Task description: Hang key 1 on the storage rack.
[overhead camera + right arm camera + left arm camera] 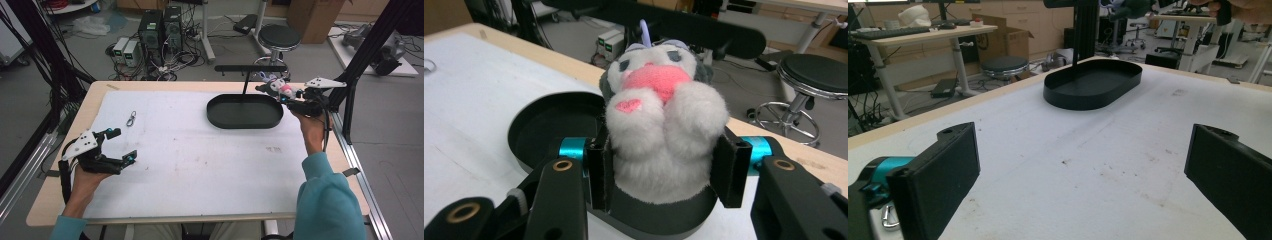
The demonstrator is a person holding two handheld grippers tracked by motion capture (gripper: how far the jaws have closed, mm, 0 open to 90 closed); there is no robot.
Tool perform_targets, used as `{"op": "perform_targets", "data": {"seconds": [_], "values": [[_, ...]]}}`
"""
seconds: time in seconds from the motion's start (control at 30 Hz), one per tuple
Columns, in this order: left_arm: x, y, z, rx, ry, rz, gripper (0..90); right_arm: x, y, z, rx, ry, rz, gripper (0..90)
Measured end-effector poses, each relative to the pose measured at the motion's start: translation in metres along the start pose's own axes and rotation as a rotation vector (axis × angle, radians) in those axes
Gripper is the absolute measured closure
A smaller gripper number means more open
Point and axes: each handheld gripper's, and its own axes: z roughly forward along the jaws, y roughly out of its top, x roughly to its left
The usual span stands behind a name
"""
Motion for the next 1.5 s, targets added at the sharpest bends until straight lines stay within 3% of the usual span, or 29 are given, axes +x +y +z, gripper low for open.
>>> {"op": "perform_targets", "data": {"seconds": [0.8,1.13,1.23,1.33,1.4,1.5], "values": [[0.004,-0.001,0.001,-0.004,-0.003,-0.011,1.7,-0.001,-0.016,0.047,0.047,0.030,0.071,52.8],[0.006,-0.002,0.001,-0.003,0.004,-0.018,1.7,-0.002,-0.020,0.054,0.079,0.052,0.084,49.5],[0.006,-0.002,0.001,-0.007,0.001,-0.024,1.7,-0.003,-0.021,0.055,0.083,0.077,0.095,42.4],[0.007,-0.001,0.000,-0.015,0.001,-0.038,1.7,-0.002,-0.022,0.056,0.092,0.076,0.121,22.4],[0.008,-0.001,-0.001,-0.022,0.006,-0.045,1.7,-0.002,-0.021,0.053,0.068,0.082,0.149,9.5],[0.009,-0.002,-0.001,-0.015,0.004,-0.049,1.7,0.000,-0.018,0.042,0.010,0.139,0.166,8.5]]}}
